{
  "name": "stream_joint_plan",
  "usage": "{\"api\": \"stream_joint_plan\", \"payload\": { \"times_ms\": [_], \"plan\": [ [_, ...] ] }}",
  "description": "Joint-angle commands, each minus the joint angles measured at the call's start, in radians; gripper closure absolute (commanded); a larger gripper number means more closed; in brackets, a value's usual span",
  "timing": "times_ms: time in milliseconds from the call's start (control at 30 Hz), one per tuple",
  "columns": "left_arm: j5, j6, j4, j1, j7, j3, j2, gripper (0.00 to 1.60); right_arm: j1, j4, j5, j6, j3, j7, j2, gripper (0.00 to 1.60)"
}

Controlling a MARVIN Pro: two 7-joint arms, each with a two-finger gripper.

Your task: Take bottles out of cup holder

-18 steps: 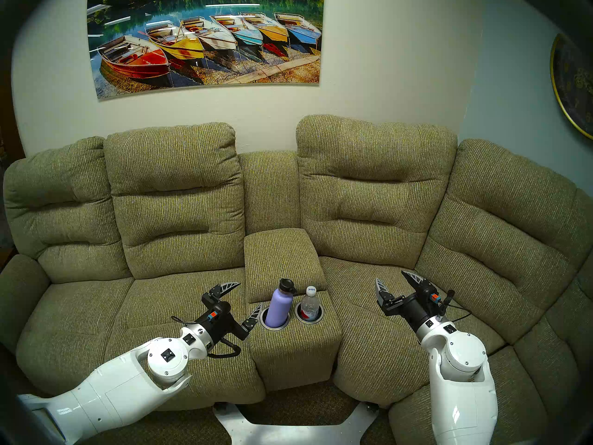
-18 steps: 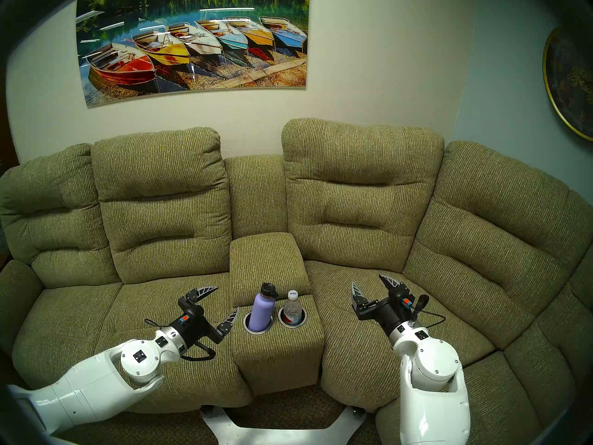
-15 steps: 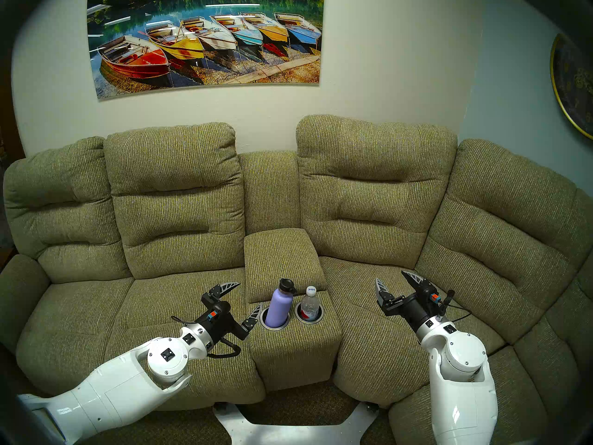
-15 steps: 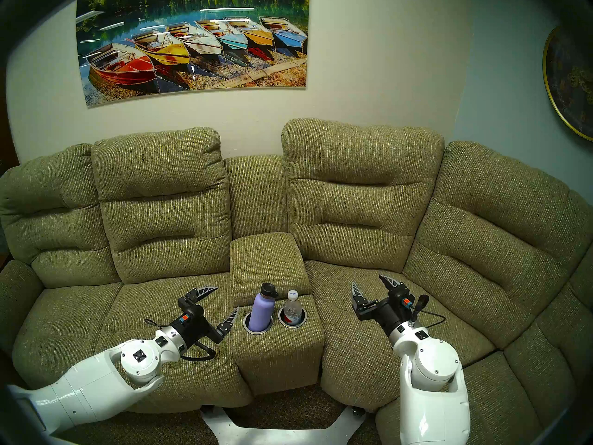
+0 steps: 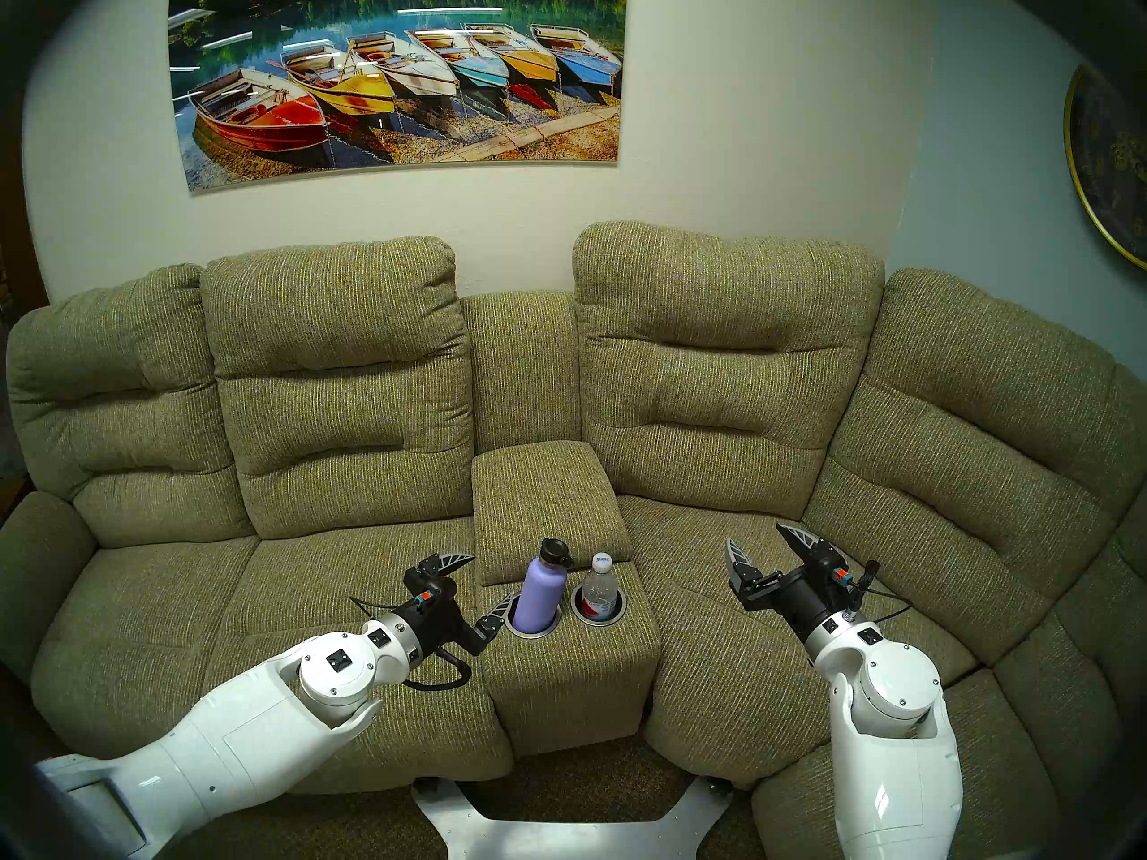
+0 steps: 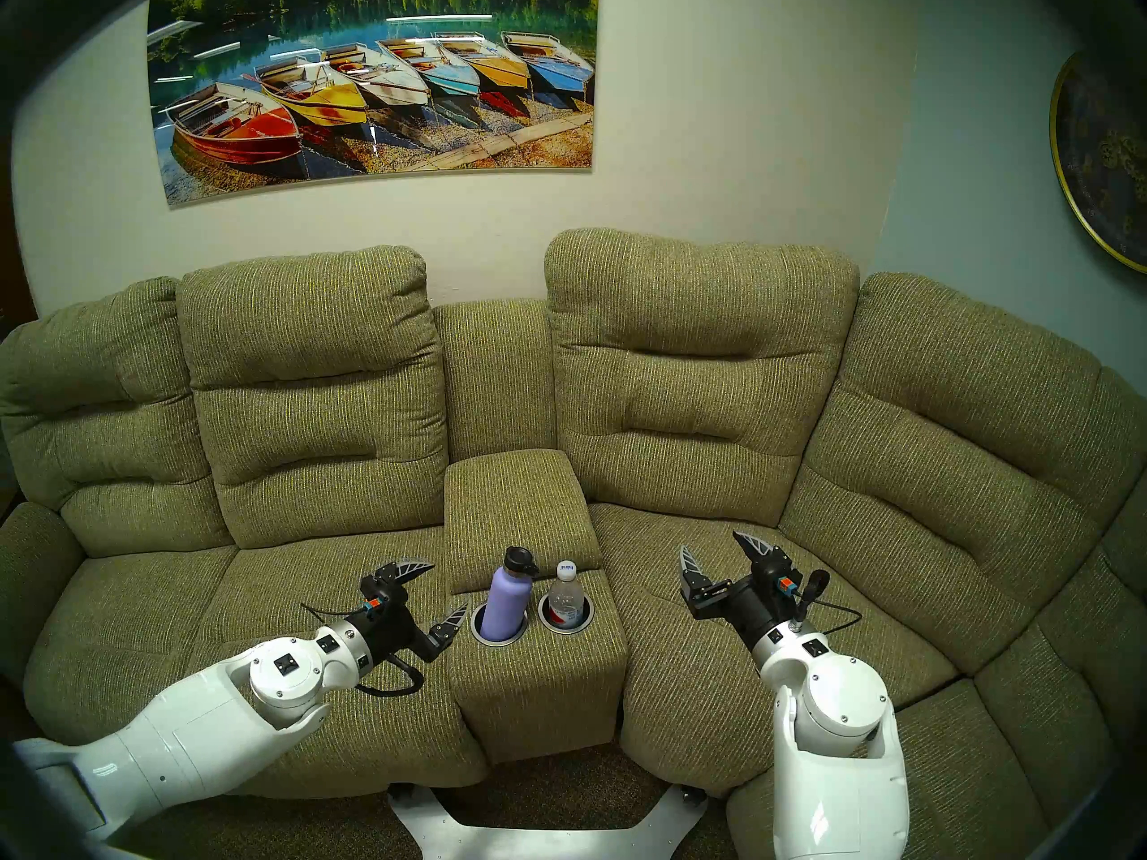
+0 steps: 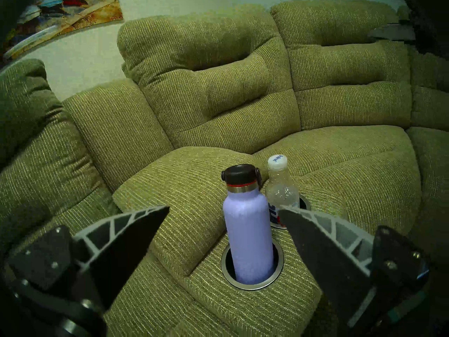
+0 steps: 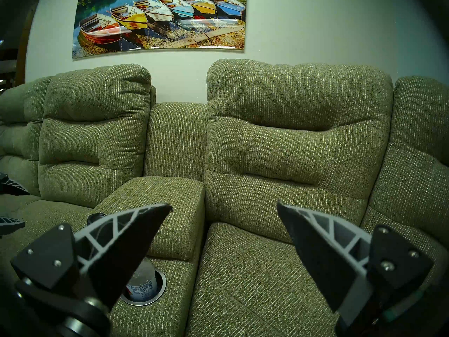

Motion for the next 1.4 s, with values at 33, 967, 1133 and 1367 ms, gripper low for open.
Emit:
{"api": "stream_joint_plan", "payload": {
  "times_ms": [33, 967, 1133, 1367],
  "plan": [
    [0.006, 0.005, 0.06, -0.123, -0.027, 0.005, -0.087, 0.0, 0.004, -0.016, 0.001, -0.003, 0.001, 0.0, 0.001, 0.0],
    [-0.053, 0.007, 0.325, -0.314, -0.236, 0.057, -0.259, 0.0, 0.003, -0.017, 0.0, -0.002, 0.001, 0.0, 0.001, 0.0],
    [-0.033, -0.005, 0.389, -0.348, -0.231, 0.071, -0.282, 0.0, 0.003, -0.017, 0.0, -0.002, 0.001, 0.0, 0.001, 0.0],
    [-0.013, -0.031, 0.477, -0.386, -0.231, 0.082, -0.317, 0.0, 0.003, -0.017, 0.0, -0.002, 0.001, 0.0, 0.001, 0.0]
  ]
}}
